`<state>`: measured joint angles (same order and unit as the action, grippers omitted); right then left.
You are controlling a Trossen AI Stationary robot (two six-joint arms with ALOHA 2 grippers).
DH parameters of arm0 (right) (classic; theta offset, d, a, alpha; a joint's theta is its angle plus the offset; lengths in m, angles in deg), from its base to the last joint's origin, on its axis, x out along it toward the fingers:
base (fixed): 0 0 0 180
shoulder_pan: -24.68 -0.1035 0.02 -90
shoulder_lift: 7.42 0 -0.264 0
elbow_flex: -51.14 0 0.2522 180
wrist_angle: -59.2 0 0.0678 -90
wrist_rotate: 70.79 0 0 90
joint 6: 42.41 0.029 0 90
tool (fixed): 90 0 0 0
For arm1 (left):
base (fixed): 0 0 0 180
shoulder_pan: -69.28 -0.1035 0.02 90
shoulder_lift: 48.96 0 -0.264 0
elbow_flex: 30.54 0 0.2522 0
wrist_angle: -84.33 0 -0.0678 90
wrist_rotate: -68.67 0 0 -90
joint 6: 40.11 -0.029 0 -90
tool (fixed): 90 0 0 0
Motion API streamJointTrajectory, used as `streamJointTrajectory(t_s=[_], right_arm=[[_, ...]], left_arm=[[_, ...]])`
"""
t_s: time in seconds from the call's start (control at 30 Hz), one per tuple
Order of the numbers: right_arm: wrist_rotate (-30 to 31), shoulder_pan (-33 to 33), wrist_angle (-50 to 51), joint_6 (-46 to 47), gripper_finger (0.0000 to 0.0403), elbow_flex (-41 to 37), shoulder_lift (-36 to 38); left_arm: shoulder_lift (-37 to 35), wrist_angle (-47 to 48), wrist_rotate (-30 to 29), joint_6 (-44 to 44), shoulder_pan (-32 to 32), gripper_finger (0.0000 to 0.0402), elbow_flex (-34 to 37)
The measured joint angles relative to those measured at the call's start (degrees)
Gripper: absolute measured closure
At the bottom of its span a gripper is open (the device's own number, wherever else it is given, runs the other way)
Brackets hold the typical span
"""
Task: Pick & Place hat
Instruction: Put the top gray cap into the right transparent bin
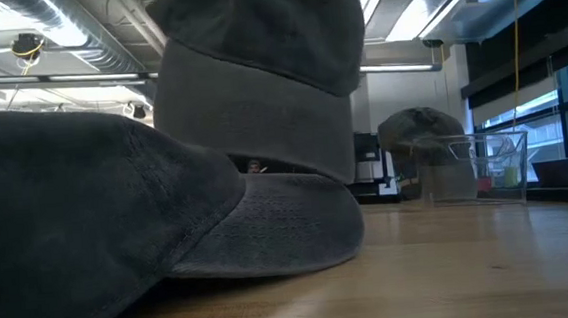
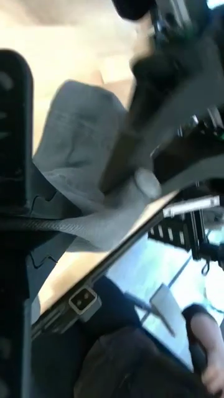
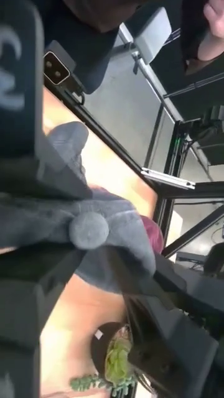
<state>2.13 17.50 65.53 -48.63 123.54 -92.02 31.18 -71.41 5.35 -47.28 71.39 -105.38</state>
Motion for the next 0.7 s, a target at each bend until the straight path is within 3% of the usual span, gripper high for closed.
streamJointTrajectory(t_s=[0.17, 0.37, 0.6, 0.7], right_arm=[[0.3, 0.0, 6.7, -0.6, 0.0389, 3.4, 0.0], [7.6, -0.7, 16.2, -0.8, 0.0394, 7.4, 0.1], [9.2, -0.9, 19.0, -1.8, 0.0396, 8.1, 0.8], [13.5, -0.9, 21.8, -2.8, 0.0396, 8.1, 2.5]], left_arm=[[0.0, 0.0, -3.7, 1.3, 0.0, 0.0385, 0.0], [-0.3, 0.1, -4.8, 1.3, 0.3, 0.0361, 0.1], [-3.8, 0.0, -4.6, -2.0, 0.9, 0.0299, 0.1], [-5.5, 1.1, -4.6, -1.9, 0.5, 0.0282, 0.1]])
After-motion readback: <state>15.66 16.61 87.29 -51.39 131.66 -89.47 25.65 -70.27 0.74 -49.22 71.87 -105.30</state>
